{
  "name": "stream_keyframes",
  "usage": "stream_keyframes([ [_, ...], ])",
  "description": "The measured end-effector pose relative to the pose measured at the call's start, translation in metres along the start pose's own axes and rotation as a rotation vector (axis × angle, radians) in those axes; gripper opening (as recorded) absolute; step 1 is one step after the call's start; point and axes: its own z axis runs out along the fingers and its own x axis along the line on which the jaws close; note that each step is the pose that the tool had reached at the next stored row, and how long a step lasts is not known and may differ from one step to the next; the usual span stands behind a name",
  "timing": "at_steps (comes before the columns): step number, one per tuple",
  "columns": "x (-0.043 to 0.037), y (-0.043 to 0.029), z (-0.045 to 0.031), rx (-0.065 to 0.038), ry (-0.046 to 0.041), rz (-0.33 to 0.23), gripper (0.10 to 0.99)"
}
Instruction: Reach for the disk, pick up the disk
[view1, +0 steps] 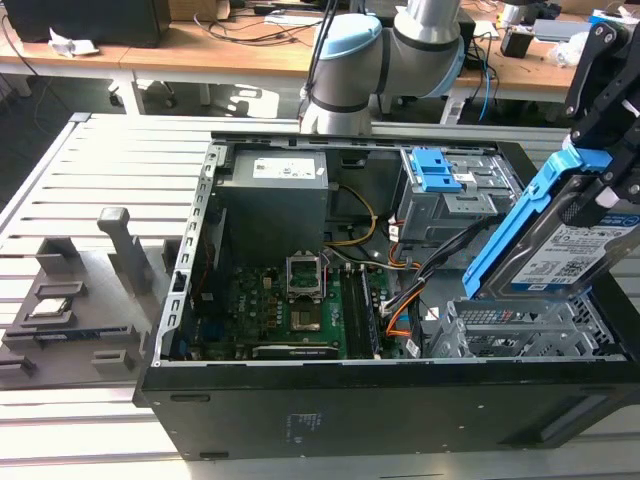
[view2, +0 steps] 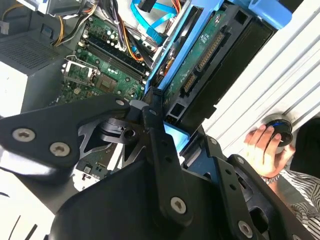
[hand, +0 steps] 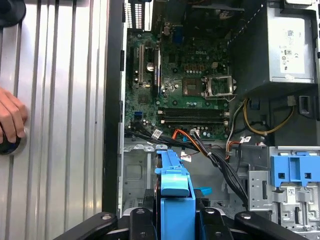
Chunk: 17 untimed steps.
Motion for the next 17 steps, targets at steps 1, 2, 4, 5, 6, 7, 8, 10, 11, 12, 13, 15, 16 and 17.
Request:
stream_keyframes([
  [1, 0.0000, 0.0000, 0.0003, 0.000, -0.0005, 0.005, 0.365],
  [2, 0.0000, 0.0000, 0.0008, 0.001, -0.0006, 0.007, 0.365],
  [4, 0.0000, -0.0001, 0.0009, 0.001, -0.0004, 0.007, 0.365],
  [5, 0.0000, -0.0001, 0.0011, 0.001, -0.0005, 0.007, 0.365],
  [6, 0.0000, -0.0001, 0.0012, 0.001, -0.0005, 0.007, 0.365],
  [7, 0.0000, -0.0001, 0.0013, 0.001, -0.0005, 0.007, 0.365],
  [8, 0.0000, -0.0001, 0.0015, 0.001, -0.0005, 0.007, 0.365],
  [10, 0.0001, -0.0001, 0.0016, 0.001, -0.0002, 0.007, 0.365],
  [11, -0.0004, -0.0001, 0.0017, 0.001, -0.0002, 0.007, 0.365],
  [12, -0.0048, -0.0001, 0.0020, 0.001, -0.0004, 0.007, 0.365],
  [13, -0.0090, -0.0002, 0.0021, 0.001, 0.0000, 0.007, 0.365],
  [15, -0.0106, -0.0001, 0.0024, 0.001, -0.0003, 0.007, 0.365],
  [16, -0.0108, -0.0001, 0.0022, 0.001, 0.0000, 0.007, 0.365],
  [17, -0.0109, -0.0001, 0.0022, 0.001, 0.0000, 0.007, 0.365],
])
